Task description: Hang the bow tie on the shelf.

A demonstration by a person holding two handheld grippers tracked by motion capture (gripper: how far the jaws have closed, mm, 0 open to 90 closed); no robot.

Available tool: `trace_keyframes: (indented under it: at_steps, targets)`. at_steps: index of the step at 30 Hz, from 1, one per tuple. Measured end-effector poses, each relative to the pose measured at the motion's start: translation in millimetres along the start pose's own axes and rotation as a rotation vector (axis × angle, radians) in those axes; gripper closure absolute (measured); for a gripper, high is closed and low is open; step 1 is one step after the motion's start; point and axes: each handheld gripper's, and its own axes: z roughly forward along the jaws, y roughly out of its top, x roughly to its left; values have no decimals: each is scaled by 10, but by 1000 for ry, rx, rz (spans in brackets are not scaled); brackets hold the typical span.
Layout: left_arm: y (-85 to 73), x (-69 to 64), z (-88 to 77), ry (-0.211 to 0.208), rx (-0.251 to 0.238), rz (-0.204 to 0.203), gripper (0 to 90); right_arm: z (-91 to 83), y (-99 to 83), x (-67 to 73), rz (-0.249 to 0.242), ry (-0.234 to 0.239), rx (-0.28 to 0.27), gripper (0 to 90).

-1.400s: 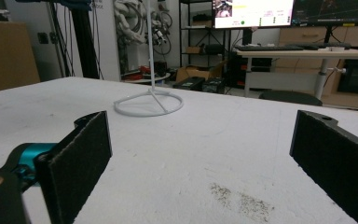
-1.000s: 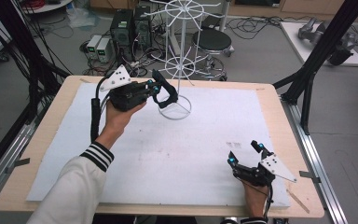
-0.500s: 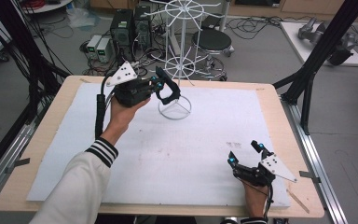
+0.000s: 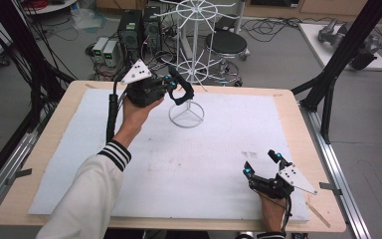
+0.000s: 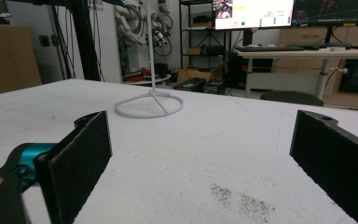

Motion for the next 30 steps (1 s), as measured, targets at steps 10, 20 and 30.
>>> trace_keyframes:
  at_steps: [10, 20, 30]
  targets:
    - [-5, 47, 98, 30, 32, 1, 883, -3, 0, -6, 8, 2, 0, 44]
    - [-43, 51, 226, 59, 71, -12, 883, -1, 0, -14, 11, 0, -6, 44]
    - [2, 41, 304, 71, 135, -48, 882, -3, -1, -8, 20, 2, -1, 44]
